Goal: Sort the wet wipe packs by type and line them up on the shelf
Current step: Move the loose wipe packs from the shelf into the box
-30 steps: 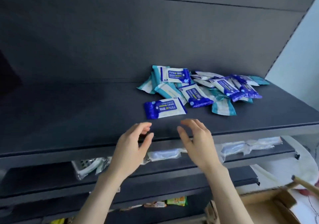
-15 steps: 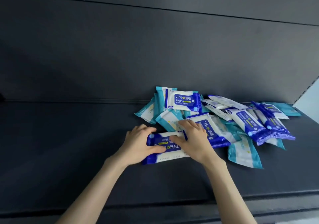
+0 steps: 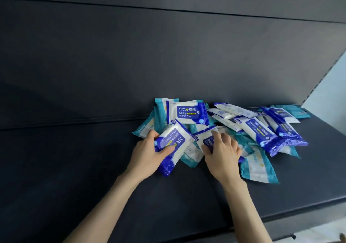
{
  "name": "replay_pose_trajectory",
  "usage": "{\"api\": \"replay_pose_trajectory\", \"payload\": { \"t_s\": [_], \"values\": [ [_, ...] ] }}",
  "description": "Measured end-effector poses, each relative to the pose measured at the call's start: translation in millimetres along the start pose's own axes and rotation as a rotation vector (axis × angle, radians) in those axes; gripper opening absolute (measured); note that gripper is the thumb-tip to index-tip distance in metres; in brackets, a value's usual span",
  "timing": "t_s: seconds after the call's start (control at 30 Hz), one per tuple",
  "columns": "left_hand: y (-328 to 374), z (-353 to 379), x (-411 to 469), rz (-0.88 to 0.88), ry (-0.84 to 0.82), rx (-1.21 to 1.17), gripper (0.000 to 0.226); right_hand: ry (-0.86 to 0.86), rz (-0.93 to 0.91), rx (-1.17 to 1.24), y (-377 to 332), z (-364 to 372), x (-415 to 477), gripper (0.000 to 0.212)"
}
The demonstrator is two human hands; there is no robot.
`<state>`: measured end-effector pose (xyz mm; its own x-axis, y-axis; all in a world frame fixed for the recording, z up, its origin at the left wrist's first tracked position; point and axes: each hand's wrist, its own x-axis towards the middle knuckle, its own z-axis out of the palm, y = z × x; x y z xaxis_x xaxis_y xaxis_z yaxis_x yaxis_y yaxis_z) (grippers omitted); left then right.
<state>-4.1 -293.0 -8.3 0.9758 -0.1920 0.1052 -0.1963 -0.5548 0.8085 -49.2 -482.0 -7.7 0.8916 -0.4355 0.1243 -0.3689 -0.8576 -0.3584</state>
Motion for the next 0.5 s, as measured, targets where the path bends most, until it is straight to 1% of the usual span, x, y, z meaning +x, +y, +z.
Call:
{"api": "replay_pose_trajectory", "payload": {
  "t_s": [0.07,0.13,0.17,0.27,0.33,0.4,0.43,0.5],
  "values": [
    [-1.3,5.2,-1.3,-0.017,0.034,-0.012,0.035,0.022,0.028,0.099,1.0,-3.6,2.9,0.067],
    [-1.3,7.6,-2.7,-0.017,0.057,-0.1,0.027,0.042,0.065,0.292,2.3,-6.8,6.6,0.071],
    [-0.7,7.6,-3.1,-0.024,0.063,-0.191,0.021,0.057,0.074,0.382,2.7,-8.7,7.9,0.065],
    [6.1,3.6,-5.0,-0.105,0.048,-0.567,0.014,0.134,0.064,0.601,2.3,-13.7,10.5,0.028],
    [10.3,4.0,-5.1,-0.147,0.036,-0.733,0.016,0.146,0.041,0.715,-3.9,-18.7,11.5,0.026],
    [15.4,7.7,-3.6,-0.163,0.029,-0.806,0.017,0.1,0.031,0.79,-12.3,-20.5,13.8,0.028],
    [18.0,10.4,-2.8,-0.158,0.028,-0.806,0.015,0.055,0.043,0.855,-16.7,-19.1,15.1,0.027],
    [22.5,16.4,-0.1,-0.138,0.038,-0.738,0.015,-0.054,0.121,1.07,-23.3,-14.7,17.7,0.017]
  ]
}}
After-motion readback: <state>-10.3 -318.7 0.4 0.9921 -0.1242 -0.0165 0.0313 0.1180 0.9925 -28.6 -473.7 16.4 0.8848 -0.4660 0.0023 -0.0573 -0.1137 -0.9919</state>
